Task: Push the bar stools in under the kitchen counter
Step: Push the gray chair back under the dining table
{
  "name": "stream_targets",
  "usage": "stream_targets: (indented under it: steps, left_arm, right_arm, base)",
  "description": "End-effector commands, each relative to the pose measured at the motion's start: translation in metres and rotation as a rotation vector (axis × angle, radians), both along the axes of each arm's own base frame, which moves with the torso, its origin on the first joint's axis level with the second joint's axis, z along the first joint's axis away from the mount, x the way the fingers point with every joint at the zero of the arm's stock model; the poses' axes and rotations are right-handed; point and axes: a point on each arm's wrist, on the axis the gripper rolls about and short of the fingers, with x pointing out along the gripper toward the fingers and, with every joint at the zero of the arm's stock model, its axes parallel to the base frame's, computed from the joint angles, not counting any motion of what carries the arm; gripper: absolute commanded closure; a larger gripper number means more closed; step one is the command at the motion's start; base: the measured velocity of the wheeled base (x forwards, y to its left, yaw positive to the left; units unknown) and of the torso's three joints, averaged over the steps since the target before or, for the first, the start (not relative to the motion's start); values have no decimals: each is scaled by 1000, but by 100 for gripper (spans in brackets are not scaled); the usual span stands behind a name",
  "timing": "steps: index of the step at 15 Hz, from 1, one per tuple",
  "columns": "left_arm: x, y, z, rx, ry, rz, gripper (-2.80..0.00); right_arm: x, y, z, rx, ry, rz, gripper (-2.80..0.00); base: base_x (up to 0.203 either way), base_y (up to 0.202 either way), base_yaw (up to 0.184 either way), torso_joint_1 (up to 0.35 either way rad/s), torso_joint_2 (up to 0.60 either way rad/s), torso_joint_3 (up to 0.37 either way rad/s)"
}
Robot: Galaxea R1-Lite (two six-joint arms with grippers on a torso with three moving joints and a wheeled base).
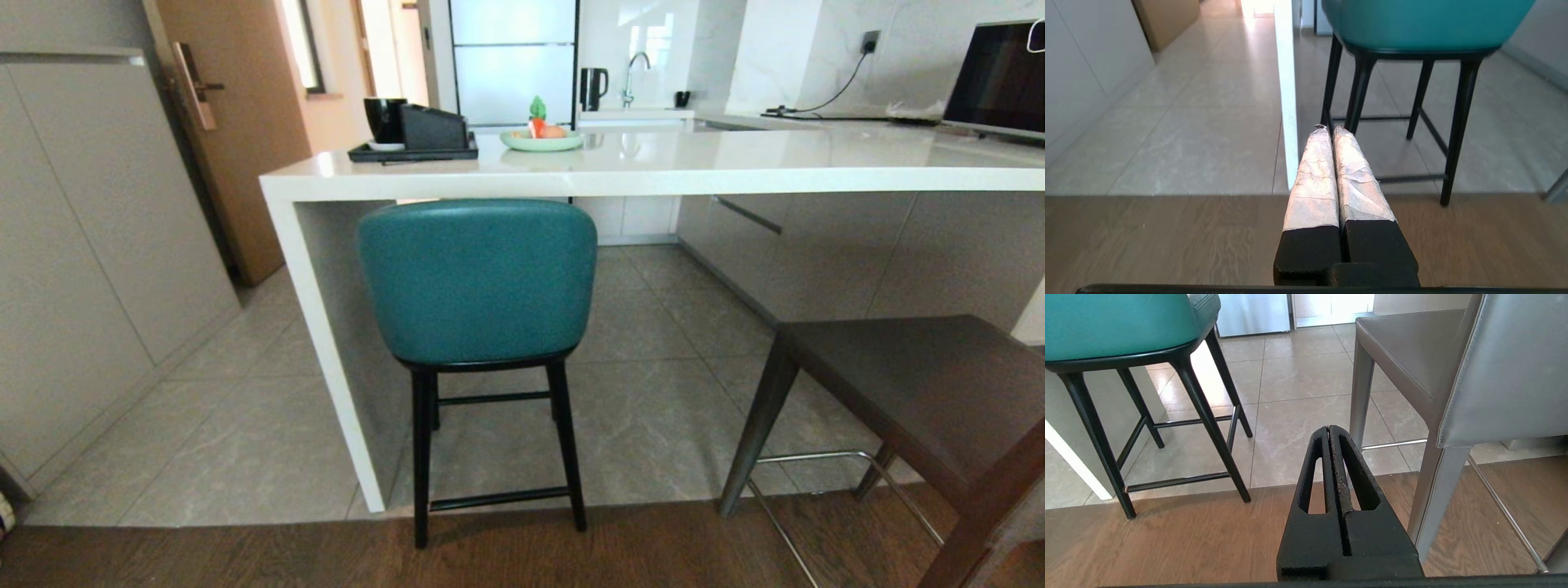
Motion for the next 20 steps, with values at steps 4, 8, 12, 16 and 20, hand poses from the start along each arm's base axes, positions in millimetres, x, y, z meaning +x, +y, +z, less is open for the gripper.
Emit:
stream_targets:
  steps: [4,8,12,16,20]
  left_arm:
    - [1,0,-1,0,2,0,0]
    - [1,0,-1,0,2,0,0]
    - [1,0,-1,0,2,-1,0]
    - [1,0,-1,1,2,-1,0]
    - [1,0,-1,1,2,0,0]
  right_arm:
    - [1,0,-1,-1,6,0,0]
    - [1,0,-1,-1,6,0,0]
    - [1,0,-1,-1,6,0,0]
    - [1,0,-1,1,6,0,0]
    - [1,0,-1,0,6,0,0]
  base:
    - [0,0,0,0,0,0]
    - [0,0,0,0,0,0]
    - [-111,0,0,4,1,1]
    - [-197,0,-2,2,2,3]
    - [-36,0,0,1,2,0]
